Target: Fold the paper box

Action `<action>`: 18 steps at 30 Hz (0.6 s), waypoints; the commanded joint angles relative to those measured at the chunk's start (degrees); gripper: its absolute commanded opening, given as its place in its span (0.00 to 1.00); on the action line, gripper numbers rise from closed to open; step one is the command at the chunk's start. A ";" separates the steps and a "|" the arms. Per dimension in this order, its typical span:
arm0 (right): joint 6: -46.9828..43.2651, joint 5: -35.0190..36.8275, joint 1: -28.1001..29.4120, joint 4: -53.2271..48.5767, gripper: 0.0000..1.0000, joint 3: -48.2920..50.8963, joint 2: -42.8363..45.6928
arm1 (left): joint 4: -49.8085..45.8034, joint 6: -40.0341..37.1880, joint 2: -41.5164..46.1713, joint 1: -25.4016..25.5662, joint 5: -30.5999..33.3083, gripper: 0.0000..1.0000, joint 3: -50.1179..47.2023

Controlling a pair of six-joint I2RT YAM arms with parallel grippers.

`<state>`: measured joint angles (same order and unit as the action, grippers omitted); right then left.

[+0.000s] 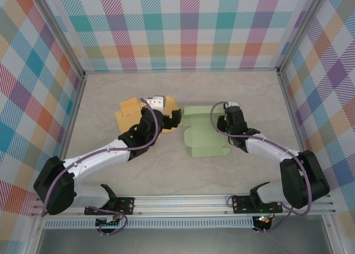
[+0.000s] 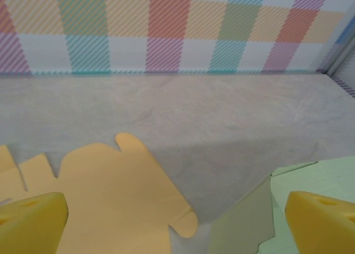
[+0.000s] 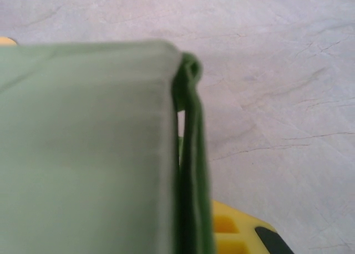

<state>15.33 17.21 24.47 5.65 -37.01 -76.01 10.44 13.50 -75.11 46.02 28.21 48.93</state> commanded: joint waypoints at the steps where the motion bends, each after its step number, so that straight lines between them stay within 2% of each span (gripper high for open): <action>1: -1.07 0.72 0.41 1.00 0.00 2.84 1.89 | -1.71 4.48 -3.92 -0.19 -4.06 1.00 4.21; 5: -1.08 0.54 0.45 2.18 0.00 3.84 1.83 | -1.43 5.90 -8.35 -0.17 -6.52 1.00 7.25; 18: -0.79 0.72 0.40 4.35 0.00 5.03 2.40 | -4.18 7.57 -13.34 -0.18 -5.53 1.00 8.40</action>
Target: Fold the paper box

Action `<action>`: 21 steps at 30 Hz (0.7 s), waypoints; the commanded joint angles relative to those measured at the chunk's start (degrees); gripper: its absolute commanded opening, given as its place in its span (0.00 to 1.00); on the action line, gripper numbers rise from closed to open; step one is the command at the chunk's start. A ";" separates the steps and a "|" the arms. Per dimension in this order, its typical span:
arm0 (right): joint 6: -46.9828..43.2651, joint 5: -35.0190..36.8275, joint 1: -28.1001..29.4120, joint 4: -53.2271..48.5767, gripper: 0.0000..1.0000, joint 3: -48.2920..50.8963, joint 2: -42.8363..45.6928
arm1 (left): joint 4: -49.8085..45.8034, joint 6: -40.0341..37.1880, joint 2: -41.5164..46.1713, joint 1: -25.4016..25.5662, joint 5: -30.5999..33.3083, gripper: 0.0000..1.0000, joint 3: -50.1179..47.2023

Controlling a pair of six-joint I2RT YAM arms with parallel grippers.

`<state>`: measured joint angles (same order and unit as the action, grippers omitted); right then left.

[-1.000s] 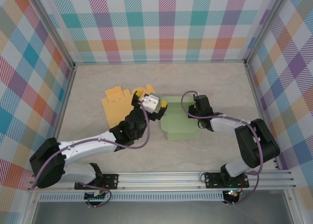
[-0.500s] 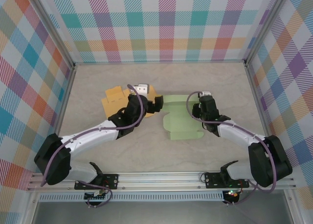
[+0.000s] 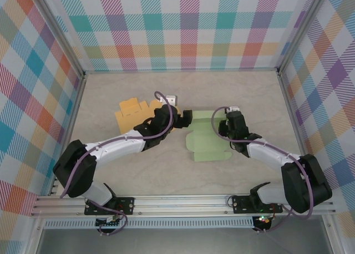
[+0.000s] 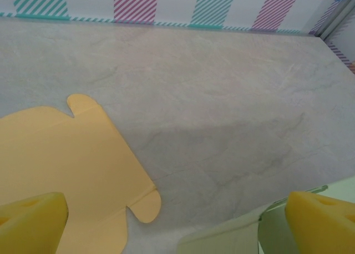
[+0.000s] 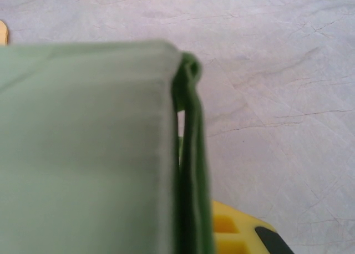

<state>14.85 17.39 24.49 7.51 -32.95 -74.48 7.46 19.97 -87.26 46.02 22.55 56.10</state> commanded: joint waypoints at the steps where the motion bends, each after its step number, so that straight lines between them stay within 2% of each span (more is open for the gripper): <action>1: -0.18 0.53 0.36 2.84 0.00 1.08 0.61 | -1.75 1.17 -1.94 -0.20 0.31 1.00 1.53; 6: 0.61 -0.22 0.39 2.91 0.00 1.03 0.43 | -2.35 1.35 -5.72 0.05 0.16 1.00 3.18; 18: 1.81 -2.72 0.39 2.87 0.00 1.11 1.00 | 7.40 1.11 -12.08 1.10 -4.75 1.00 6.23; 21: 2.02 -1.90 0.38 2.14 0.00 1.02 1.08 | 7.70 1.25 -10.09 1.80 -0.22 1.00 4.69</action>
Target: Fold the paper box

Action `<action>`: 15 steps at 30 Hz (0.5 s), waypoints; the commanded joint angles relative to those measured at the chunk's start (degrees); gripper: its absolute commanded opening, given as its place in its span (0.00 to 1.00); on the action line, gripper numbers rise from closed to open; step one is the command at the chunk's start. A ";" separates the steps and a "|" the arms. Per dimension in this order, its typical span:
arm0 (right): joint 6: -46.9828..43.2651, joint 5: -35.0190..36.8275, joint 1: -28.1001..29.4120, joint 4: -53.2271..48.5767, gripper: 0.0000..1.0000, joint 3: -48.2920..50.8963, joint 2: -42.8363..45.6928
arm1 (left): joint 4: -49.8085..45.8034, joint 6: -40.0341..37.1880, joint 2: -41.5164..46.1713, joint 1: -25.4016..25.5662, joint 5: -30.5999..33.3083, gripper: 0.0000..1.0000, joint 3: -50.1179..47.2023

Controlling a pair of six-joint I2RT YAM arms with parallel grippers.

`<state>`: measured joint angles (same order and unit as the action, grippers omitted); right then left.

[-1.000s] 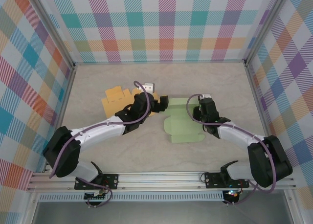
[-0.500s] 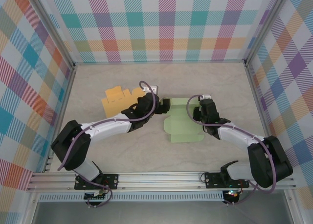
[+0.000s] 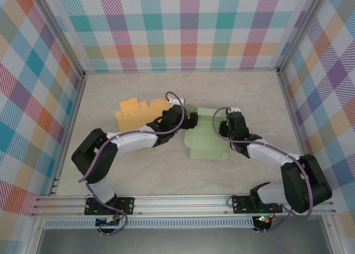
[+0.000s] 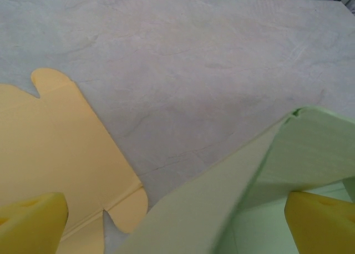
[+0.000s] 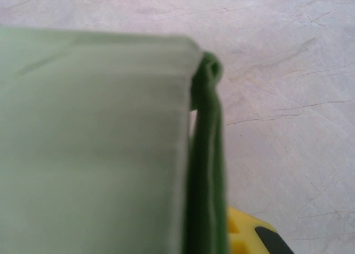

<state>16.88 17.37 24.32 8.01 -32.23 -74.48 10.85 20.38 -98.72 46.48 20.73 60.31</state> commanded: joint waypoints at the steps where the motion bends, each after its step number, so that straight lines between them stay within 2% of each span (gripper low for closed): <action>1: 0.08 -1.61 0.60 1.55 0.00 0.28 1.17 | 4.10 1.10 2.43 1.38 3.23 1.00 -0.45; 5: 0.24 -0.93 0.56 1.72 0.00 0.47 1.33 | 1.74 3.12 8.92 1.41 9.08 1.00 -6.20; 8: 0.39 -1.06 0.56 1.73 0.00 0.33 1.11 | -2.58 6.67 13.16 1.36 10.62 0.99 -10.21; 12: 0.59 -1.01 0.56 1.33 0.00 0.08 0.82 | -5.50 11.88 16.93 1.54 8.83 0.95 -16.07; 15: 0.69 -1.08 0.56 1.34 0.00 0.13 0.83 | -2.66 16.30 19.25 1.92 6.60 0.87 -21.74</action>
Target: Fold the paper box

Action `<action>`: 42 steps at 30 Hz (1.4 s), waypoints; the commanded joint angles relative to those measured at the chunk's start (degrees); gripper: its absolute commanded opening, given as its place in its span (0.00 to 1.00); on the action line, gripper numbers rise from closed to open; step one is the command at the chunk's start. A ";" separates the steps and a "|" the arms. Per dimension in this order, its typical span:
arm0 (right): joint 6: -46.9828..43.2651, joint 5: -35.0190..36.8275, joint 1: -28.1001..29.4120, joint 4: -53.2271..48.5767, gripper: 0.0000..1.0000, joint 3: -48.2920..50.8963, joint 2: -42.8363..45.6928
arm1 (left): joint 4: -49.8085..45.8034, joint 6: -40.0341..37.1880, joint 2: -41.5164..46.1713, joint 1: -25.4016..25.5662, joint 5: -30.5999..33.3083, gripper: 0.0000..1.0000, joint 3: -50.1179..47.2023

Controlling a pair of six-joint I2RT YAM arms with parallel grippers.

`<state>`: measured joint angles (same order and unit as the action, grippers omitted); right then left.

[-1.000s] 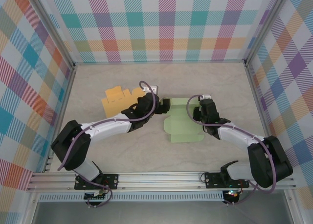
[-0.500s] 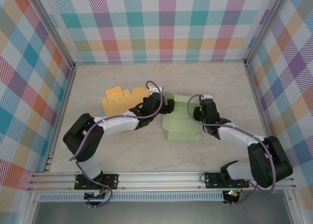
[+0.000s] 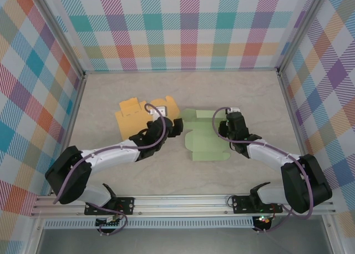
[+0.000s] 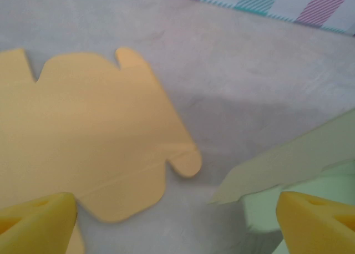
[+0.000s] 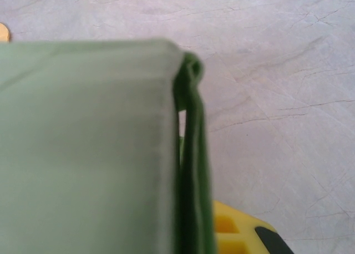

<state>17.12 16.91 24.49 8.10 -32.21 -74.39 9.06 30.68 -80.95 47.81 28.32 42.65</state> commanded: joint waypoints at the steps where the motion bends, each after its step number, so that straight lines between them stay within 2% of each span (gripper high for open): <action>1: 0.54 -0.64 0.39 1.28 0.00 0.08 0.66 | 0.89 6.98 1.90 0.90 -1.86 0.84 -5.72; 3: 0.54 -0.62 0.46 1.27 0.00 0.04 0.60 | 3.16 7.81 2.24 2.12 -2.91 0.81 -7.29; 7: 0.60 -0.81 0.40 1.20 0.00 0.04 0.56 | 4.75 7.09 0.88 4.77 -3.10 0.81 -6.33; 15: 0.59 -0.73 0.43 1.19 0.00 0.15 0.55 | 13.17 7.96 -7.34 5.58 -13.36 0.80 -1.91; 19: 0.72 -0.72 0.40 1.23 0.00 -0.05 0.16 | 15.18 6.34 -9.22 6.14 -12.48 0.80 0.85; 24: 0.88 -0.73 0.38 1.13 0.00 0.09 0.62 | 14.12 6.59 -11.22 5.98 -4.70 0.81 3.34; 26: 0.89 -0.56 0.39 1.01 0.00 0.29 1.07 | 12.66 6.94 -12.30 5.60 -3.55 0.81 4.48; 37: 1.07 0.25 0.39 0.88 0.00 1.39 3.11 | 13.56 8.82 -17.04 1.91 -10.56 0.84 8.21; 40: 1.16 -0.37 0.41 0.79 0.00 1.21 2.72 | 14.18 8.71 -18.12 1.51 -11.88 0.81 9.12; 42: 1.16 -0.60 0.38 0.89 0.00 1.16 2.58 | 15.66 9.05 -18.46 1.11 -13.42 0.76 9.12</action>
<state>17.37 17.12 24.49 7.86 -31.42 -72.38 21.93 39.29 -98.32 49.71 17.50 50.50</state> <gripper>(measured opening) 0.095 0.791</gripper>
